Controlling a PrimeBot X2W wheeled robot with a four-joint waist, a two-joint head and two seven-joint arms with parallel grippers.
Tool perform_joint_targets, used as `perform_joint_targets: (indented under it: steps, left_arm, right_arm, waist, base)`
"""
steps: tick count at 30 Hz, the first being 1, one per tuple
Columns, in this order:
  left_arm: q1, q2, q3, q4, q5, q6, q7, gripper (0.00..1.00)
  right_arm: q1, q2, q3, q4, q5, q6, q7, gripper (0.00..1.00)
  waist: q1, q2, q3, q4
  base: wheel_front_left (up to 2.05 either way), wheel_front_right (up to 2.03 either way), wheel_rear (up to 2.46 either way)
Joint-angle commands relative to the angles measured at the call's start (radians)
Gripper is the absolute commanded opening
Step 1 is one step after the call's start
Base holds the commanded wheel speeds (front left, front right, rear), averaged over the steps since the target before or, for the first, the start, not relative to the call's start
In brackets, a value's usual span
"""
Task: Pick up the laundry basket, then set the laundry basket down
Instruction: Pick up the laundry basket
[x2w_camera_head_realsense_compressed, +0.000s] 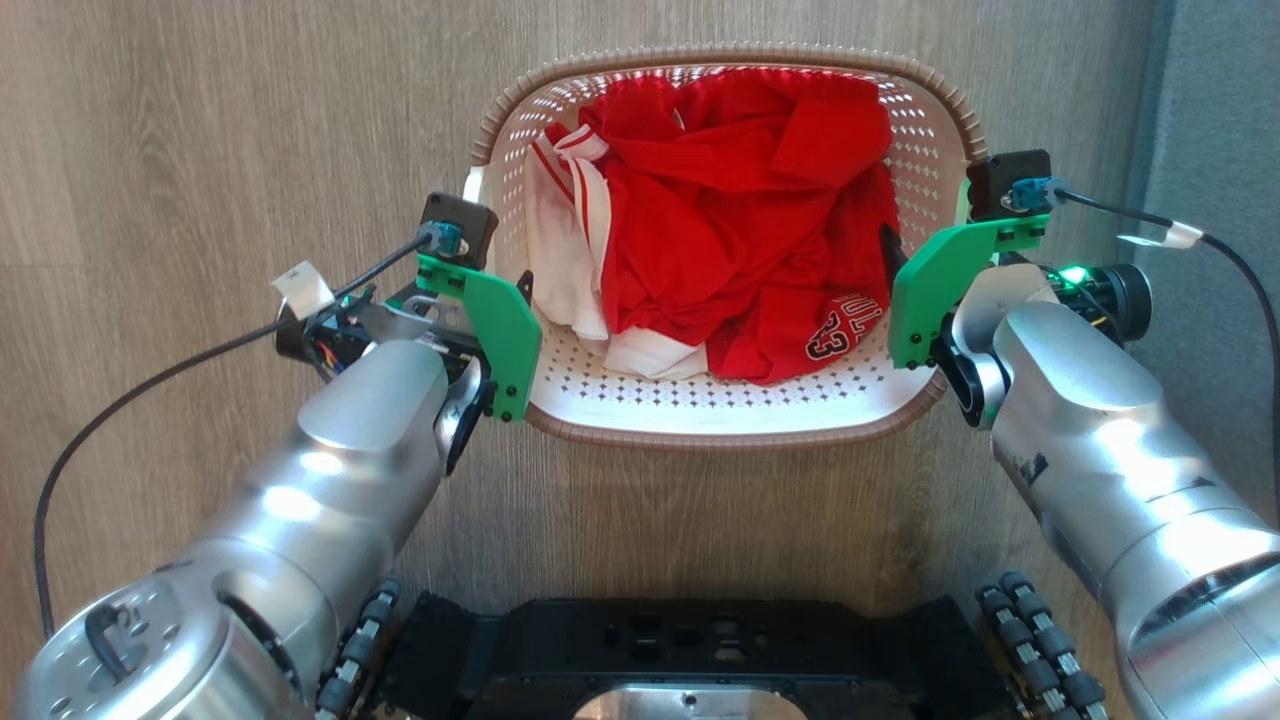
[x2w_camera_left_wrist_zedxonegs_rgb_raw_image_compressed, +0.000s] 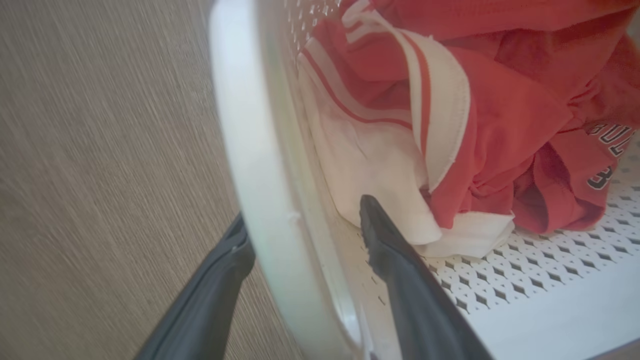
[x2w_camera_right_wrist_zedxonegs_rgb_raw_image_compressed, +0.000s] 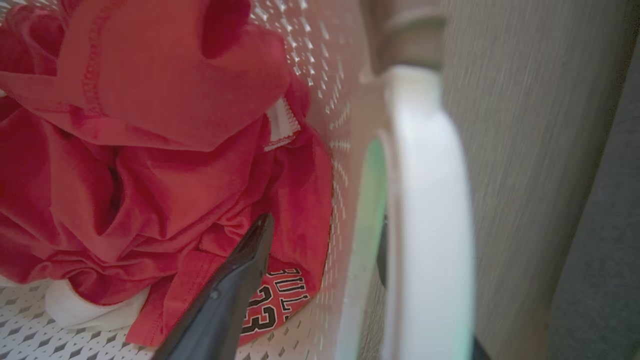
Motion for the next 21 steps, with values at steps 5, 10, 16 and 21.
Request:
perform_joint_targets:
  steps: [5,10,16,21]
  left_arm:
    - [-0.005,0.019,-0.020,-0.012,-0.034,0.013,-0.002,0.00]
    - [-0.010,0.019,-0.040,-0.016,-0.059,0.011,0.002,0.00]
    - [-0.013,0.019,-0.063,-0.019,-0.079,0.003,0.012,0.00]
    - [-0.012,0.019,-0.080,-0.030,-0.083,-0.013,0.018,0.00]
  right_arm:
    - [0.036,0.018,0.024,0.007,0.025,0.007,-0.003,0.09]
    - [0.036,0.015,0.032,0.005,0.046,0.007,0.000,0.00]
    - [0.035,0.009,0.048,0.001,0.064,0.007,0.004,0.00]
    - [0.038,0.002,0.072,0.005,0.067,0.007,0.011,0.00]
  waist:
    - [0.0000,0.0000,0.004,0.004]
    - [0.0000,0.0000,0.009,0.007]
    - [0.0000,0.0000,0.009,0.009]
    - [0.0000,0.0000,-0.005,0.013]
  base:
    - [0.00,0.00,0.00]
    - [0.00,0.00,0.00]
    - [0.00,0.00,0.00]
    - [0.00,0.00,0.00]
